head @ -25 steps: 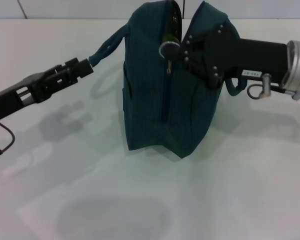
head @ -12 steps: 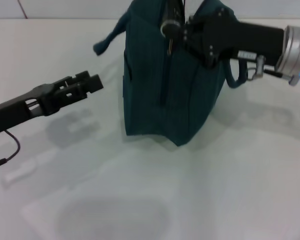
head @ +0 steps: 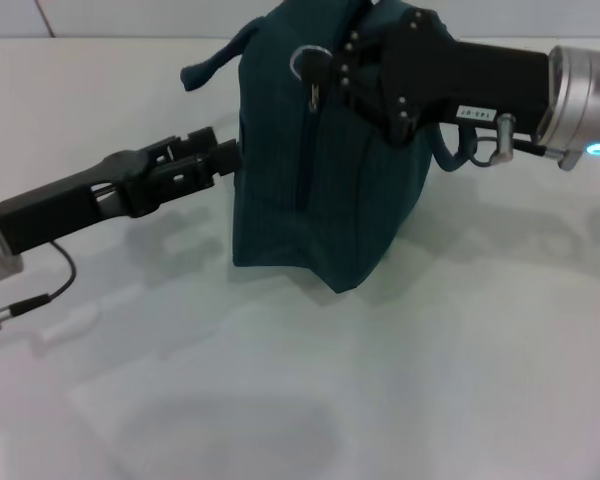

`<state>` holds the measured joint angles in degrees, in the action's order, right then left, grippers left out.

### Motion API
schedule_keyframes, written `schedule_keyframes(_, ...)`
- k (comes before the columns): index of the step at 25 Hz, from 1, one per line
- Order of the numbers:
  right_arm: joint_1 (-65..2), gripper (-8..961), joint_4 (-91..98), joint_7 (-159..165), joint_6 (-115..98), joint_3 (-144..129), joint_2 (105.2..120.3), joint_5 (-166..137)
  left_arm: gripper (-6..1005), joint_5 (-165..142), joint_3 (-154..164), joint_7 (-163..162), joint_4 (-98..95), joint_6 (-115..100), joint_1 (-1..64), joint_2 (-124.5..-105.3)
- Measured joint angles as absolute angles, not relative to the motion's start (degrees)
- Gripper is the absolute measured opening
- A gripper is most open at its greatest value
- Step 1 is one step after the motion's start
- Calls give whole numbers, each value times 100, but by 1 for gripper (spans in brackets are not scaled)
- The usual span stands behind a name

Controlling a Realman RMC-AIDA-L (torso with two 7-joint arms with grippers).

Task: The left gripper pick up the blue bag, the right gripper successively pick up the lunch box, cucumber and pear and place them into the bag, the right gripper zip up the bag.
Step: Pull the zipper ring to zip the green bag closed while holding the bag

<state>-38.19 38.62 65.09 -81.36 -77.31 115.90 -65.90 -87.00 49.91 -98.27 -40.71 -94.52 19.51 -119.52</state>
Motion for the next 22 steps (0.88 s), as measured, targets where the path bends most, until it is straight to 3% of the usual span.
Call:
schedule_keyframes(11,-3705,6,3788,6543,-8163,-7700,11566,-6576,862,-8698,5001,-9080,-3535,-9197,2451,-11962)
schedule_keyframes(22,-3664,7,3779,6547,-8178,-7681,11557,-6573,754,-8720,5010,-9059,-3465,-9090,2609,-11962)
